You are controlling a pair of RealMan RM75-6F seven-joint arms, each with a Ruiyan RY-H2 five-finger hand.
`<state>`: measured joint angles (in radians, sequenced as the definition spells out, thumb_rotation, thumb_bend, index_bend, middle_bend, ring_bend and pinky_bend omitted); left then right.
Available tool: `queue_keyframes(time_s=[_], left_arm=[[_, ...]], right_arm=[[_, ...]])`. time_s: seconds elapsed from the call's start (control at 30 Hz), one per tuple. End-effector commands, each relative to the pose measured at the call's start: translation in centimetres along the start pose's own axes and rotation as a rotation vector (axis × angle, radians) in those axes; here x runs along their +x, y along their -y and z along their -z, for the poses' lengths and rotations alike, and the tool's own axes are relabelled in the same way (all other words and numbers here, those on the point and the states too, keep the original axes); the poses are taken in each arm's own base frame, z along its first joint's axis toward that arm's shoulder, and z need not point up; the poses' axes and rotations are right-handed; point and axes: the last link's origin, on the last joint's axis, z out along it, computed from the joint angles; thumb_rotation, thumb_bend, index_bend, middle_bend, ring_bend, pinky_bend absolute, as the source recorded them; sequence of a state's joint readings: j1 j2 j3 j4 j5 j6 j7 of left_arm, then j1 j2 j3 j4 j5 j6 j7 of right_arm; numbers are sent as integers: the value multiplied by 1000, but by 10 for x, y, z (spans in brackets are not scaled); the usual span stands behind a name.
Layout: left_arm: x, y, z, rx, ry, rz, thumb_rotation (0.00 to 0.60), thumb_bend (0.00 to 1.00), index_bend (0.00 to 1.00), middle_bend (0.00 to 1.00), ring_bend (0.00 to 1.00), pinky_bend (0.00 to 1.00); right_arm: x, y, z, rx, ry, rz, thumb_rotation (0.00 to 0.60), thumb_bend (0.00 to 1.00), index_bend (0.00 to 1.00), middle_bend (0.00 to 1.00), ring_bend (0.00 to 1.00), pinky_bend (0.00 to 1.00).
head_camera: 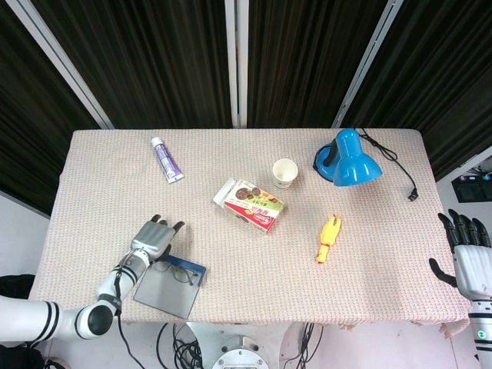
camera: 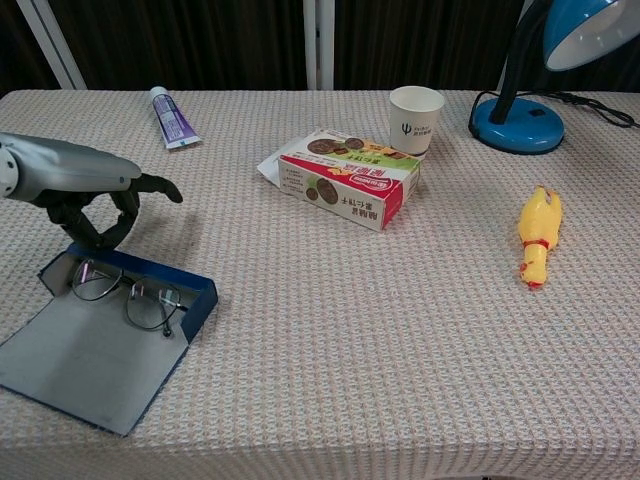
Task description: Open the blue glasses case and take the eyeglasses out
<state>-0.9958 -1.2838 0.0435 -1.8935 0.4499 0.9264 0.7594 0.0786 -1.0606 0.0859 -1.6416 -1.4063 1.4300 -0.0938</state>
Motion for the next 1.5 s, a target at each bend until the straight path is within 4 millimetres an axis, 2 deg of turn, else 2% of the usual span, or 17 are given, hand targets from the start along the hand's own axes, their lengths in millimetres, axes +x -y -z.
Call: queue_keyframes(time_s=[0.03, 0.3, 0.37, 0.47, 0.57, 0.8, 0.93, 1.17, 1.5], left_arm=[[1, 2, 5, 12, 22, -7, 600, 623, 79, 541, 154, 86], [3, 2, 19, -4, 28, 14, 589, 610, 83, 507, 155, 102], [6, 3, 22, -17, 2, 14, 581, 596, 90, 418, 150, 108], [6, 3, 27, -61, -53, 8, 598, 586, 134, 215, 94, 126], [0, 4, 33, -119, -102, 56, 600, 560, 183, 142, 61, 131], [-20, 4, 44, -242, -214, 67, 600, 444, 245, 124, 29, 115], [-35, 6, 42, -270, -223, 46, 600, 370, 275, 120, 21, 107], [-44, 13, 39, -252, -208, 23, 600, 361, 283, 114, 0, 96], [-50, 13, 37, -249, -205, 28, 600, 361, 320, 114, 0, 92]], right_arm=[[0, 0, 0, 1, 1, 0, 600, 240, 0, 0, 0, 0], [1, 2, -1, 6, -4, 1, 600, 240, 0, 0, 0, 0], [2, 1, -1, 6, -7, 2, 600, 240, 0, 0, 0, 0], [2, 1, -1, 6, -10, 1, 600, 240, 0, 0, 0, 0], [2, 2, -3, 10, -11, 2, 600, 240, 0, 0, 0, 0], [0, 4, -4, 19, -10, 2, 600, 240, 0, 0, 0, 0], [0, 3, -4, 16, -9, 3, 600, 240, 0, 0, 0, 0], [0, 0, -4, 5, -9, 3, 600, 241, 0, 0, 0, 0], [-2, 0, -4, 7, -2, 0, 600, 243, 0, 0, 0, 0]])
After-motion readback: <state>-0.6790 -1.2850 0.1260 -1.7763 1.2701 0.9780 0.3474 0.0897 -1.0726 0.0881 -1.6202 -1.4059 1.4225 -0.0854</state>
